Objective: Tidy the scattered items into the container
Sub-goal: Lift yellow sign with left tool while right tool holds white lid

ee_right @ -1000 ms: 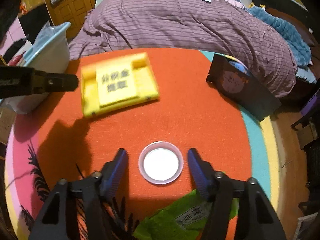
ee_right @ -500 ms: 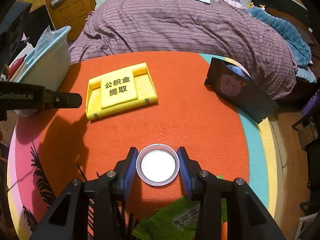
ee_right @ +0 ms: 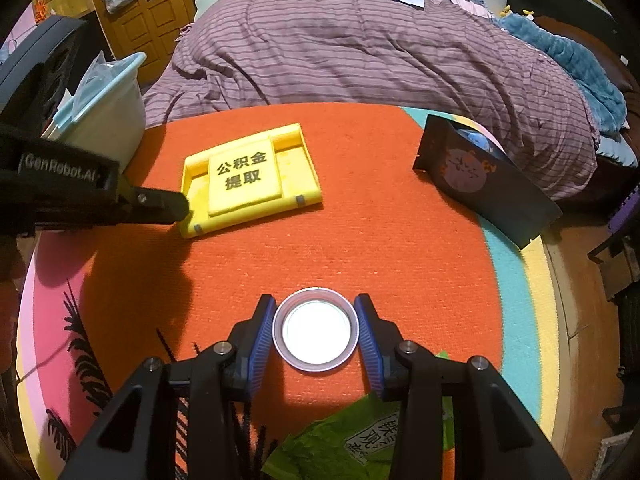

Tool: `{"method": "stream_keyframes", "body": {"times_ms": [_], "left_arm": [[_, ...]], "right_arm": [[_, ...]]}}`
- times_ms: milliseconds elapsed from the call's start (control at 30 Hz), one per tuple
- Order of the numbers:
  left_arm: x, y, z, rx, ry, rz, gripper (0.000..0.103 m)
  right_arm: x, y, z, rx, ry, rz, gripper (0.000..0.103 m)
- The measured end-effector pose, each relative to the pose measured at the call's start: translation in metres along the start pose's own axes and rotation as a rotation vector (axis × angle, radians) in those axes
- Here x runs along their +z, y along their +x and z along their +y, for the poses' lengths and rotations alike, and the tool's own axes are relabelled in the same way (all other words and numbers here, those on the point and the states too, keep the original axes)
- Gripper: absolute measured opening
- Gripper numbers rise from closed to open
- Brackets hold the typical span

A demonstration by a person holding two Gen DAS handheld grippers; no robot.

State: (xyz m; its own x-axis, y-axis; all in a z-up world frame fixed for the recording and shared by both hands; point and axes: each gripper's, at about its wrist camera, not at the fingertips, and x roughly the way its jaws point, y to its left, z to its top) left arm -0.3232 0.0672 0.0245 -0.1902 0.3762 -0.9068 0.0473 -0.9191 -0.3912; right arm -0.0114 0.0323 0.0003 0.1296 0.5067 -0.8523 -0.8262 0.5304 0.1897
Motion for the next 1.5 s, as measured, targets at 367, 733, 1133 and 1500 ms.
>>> {"method": "stream_keyframes", "body": {"times_ms": [367,733,1133,1500], "left_arm": [[0.009,-0.003,-0.008,0.030,0.017,-0.035,0.005],[0.006,-0.023,-0.021,0.081,0.124,-0.107,0.004],[-0.003,-0.050,-0.041,0.090,0.264,-0.184,0.004],[-0.014,-0.070,-0.050,0.106,0.338,-0.236,0.003]], "right_arm": [[-0.001,0.000,0.001,0.000,0.007,-0.004,0.043],[0.000,-0.001,0.003,-0.002,0.017,-0.006,0.043],[0.005,-0.008,0.006,-0.001,0.035,-0.031,0.043],[0.007,-0.024,0.015,-0.003,0.041,-0.060,0.043]]}}
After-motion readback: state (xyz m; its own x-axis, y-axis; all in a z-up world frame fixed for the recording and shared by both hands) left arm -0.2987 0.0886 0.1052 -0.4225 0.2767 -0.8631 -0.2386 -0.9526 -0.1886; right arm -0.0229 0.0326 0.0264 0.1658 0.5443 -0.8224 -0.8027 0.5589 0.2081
